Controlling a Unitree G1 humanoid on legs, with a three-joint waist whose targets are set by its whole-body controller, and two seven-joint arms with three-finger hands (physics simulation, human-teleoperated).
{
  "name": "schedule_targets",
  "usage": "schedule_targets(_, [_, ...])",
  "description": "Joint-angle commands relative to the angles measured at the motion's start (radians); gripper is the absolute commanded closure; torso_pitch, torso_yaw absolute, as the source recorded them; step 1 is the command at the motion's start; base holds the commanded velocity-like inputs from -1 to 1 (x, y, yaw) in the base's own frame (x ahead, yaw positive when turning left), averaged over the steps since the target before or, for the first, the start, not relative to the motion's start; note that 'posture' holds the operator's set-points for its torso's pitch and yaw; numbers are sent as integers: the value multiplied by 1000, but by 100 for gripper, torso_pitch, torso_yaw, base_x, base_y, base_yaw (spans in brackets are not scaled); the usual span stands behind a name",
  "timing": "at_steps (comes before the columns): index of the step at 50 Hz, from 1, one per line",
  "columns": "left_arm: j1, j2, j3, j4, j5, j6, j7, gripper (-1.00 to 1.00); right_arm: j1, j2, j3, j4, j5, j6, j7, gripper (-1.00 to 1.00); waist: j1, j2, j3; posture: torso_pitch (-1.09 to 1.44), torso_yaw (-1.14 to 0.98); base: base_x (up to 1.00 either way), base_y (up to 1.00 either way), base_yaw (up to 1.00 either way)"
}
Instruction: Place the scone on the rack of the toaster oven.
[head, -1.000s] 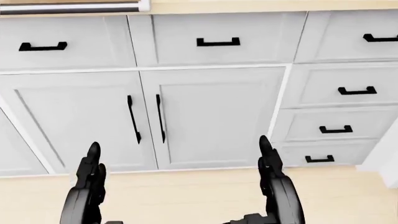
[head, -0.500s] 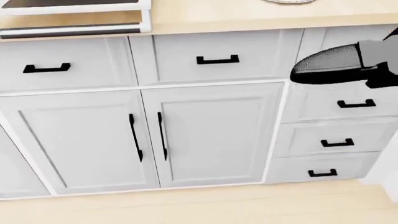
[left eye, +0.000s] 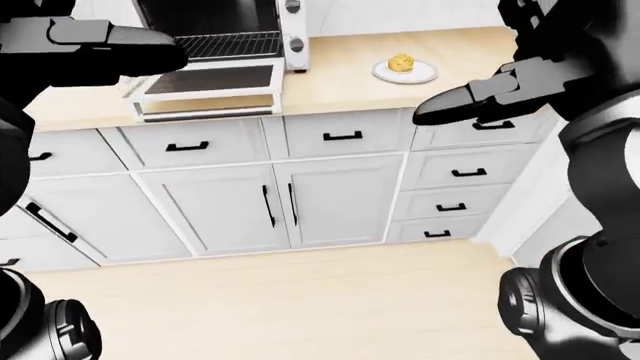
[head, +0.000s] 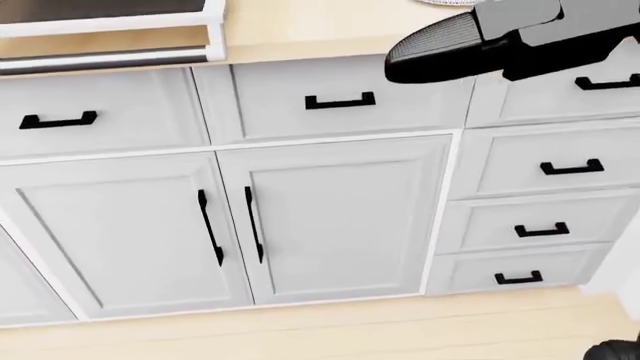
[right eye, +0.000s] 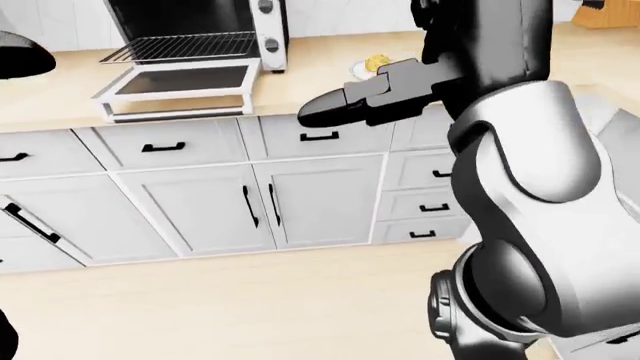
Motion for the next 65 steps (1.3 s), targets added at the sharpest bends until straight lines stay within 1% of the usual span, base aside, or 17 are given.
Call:
schedule_targets(1, [-13, 15, 13, 1, 0, -25, 8, -100, -23, -1, -4, -4, -16, -20, 6, -100, 0, -3, -13, 0, 0, 45, 0, 0])
schedule_targets(5, [-4, 20, 16, -1, -9, -32, 13, -100, -22, 8, -4, -13, -29, -13, 12, -100, -14, 71, -42, 0, 0, 47, 0, 0])
schedule_targets(7, [8, 18, 17, -5, -10, -39, 15, -100, -20, 11, -4, -15, -35, -12, 16, -100, -14, 76, -4, 0, 0, 46, 0, 0])
schedule_targets(16, [18, 19, 12, -11, -31, -53, 32, -100, -44, 9, -6, -31, -53, 20, 34, -100, 24, -1, -22, 0, 0, 46, 0, 0])
schedule_targets(19, [13, 20, 13, -14, -43, -49, 40, -100, -34, 6, -4, -38, -62, 19, 41, -100, 25, -73, -47, 0, 0, 46, 0, 0])
schedule_targets(20, [20, 18, 15, -18, -46, -51, 41, -100, -34, 8, -4, -41, -66, 22, 41, -100, 19, -43, -25, 0, 0, 45, 0, 0])
schedule_targets(21, [30, 17, 16, -21, -44, -55, 40, -100, -27, 10, -1, -41, -71, 17, 43, -100, 29, -62, -7, 0, 0, 46, 0, 0])
schedule_targets(29, [18, 35, 22, -20, -82, -53, 62, -100, -35, 17, -1, -53, -88, 39, 58, -100, -2, -17, -14, 0, 0, 46, 0, 0])
schedule_targets(34, [18, 47, 17, -18, -91, -61, 68, -100, -40, 34, -16, -63, -94, 47, 57, -100, -24, 61, -45, 0, 0, 17, 0, 0])
schedule_targets(36, [25, 47, 21, -22, -97, -62, 71, -100, -25, 35, -10, -74, -94, 39, 57, -100, -17, 79, 2, 0, 0, 0, 0, 0])
schedule_targets(44, [36, 58, 25, -25, -111, -73, 79, -100, -24, 28, 12, -78, -116, 34, 75, -100, -3, 14, -34, 0, 0, 0, 0, 40])
schedule_targets(47, [52, 52, 26, -34, -112, -78, 81, -100, -23, 30, 10, -86, -124, 43, 81, -100, 12, -57, -60, 0, 0, 0, 0, 73])
schedule_targets(49, [49, 57, 29, -32, -119, -77, 85, -100, -21, 34, 8, -86, -127, 40, 86, -100, 9, -43, -27, 0, 0, 0, 0, 93])
schedule_targets(52, [54, 59, 29, -31, -119, -82, 84, -100, -36, 38, 1, -79, -135, 43, 83, -100, -4, -44, -36, 0, 0, 0, 0, 68])
schedule_targets(56, [61, 64, 32, -35, -127, -86, 88, -100, -23, 27, 6, -78, -146, 50, 81, -100, 1, -23, 3, 0, 0, 0, 0, 0])
schedule_targets(60, [39, 88, 38, -23, -150, -77, 97, -100, -38, 15, 6, -86, -155, 68, 98, -100, 2, 65, -33, 0, 0, 0, 8, 0])
schedule_targets(65, [38, 92, 29, -27, -163, -84, 110, -100, -42, 16, 9, -82, -173, 63, 108, -100, 2, 40, -35, 0, 0, 3, 17, 0])
